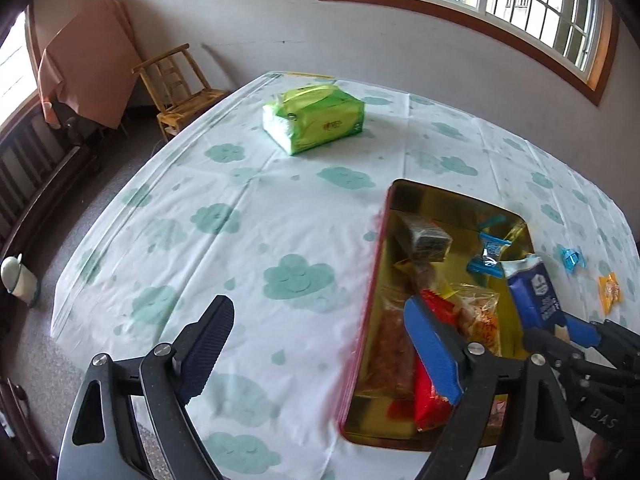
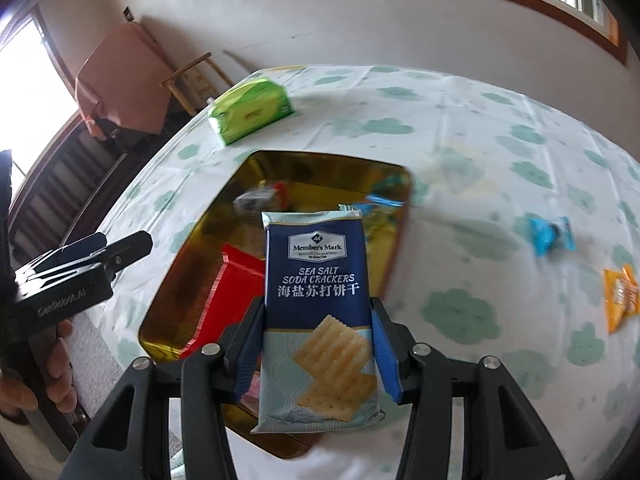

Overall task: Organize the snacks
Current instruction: 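Carry the soda cracker pack into the tin and open the right tool, then grasp the orange snack bag with the right tool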

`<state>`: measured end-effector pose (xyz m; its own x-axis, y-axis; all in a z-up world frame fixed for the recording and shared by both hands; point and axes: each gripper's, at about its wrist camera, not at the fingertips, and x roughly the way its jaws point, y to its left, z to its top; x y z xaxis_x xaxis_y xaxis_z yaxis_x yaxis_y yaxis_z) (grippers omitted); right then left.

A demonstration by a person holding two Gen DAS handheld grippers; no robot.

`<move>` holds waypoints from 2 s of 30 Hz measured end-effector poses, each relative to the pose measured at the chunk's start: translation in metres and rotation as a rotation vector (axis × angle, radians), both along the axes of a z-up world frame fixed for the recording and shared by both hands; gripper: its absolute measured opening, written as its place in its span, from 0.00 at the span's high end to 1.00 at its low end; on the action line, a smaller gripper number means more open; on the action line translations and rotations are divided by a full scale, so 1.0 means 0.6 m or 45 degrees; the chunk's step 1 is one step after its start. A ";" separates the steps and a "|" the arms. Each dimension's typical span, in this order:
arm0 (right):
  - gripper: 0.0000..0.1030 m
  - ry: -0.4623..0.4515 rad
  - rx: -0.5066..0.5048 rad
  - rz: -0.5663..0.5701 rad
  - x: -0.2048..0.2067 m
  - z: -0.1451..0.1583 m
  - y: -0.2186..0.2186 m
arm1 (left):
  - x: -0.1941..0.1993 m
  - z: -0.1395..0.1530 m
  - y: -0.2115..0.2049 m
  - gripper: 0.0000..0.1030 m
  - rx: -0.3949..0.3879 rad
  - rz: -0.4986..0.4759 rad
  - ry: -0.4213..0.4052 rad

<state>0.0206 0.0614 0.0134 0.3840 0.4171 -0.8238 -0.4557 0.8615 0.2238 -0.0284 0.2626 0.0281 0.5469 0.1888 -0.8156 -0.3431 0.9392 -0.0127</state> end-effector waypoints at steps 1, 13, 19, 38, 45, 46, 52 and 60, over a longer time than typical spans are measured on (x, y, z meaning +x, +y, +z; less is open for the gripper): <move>0.51 0.008 -0.002 0.005 0.000 -0.003 0.008 | -0.003 -0.001 0.003 0.17 0.011 0.009 0.005; 0.51 0.053 -0.029 0.020 0.002 -0.033 0.037 | -0.013 -0.008 0.019 0.17 0.045 0.046 0.040; 0.51 0.062 -0.058 0.027 0.004 -0.048 0.047 | -0.013 -0.008 0.015 0.17 0.058 0.036 0.047; 0.50 0.068 -0.099 0.094 -0.002 -0.061 0.058 | -0.009 -0.006 -0.005 0.17 0.059 -0.003 0.049; 0.47 0.032 -0.107 0.119 -0.014 -0.050 0.055 | -0.007 -0.004 -0.014 0.17 0.058 -0.013 0.050; 0.47 0.019 -0.113 0.128 -0.016 -0.046 0.056 | -0.007 -0.003 -0.016 0.17 0.060 -0.015 0.050; 0.47 -0.075 -0.008 0.039 -0.008 -0.004 -0.014 | 0.004 0.004 -0.038 0.17 0.059 -0.050 0.039; 0.46 -0.146 -0.106 -0.341 0.060 -0.005 -0.241 | 0.043 0.007 -0.115 0.17 0.048 -0.175 0.028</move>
<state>0.0565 -0.0830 0.0104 0.5639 0.2210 -0.7957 -0.2278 0.9678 0.1074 -0.0024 0.1933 0.0325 0.5517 0.1440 -0.8215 -0.2112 0.9770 0.0294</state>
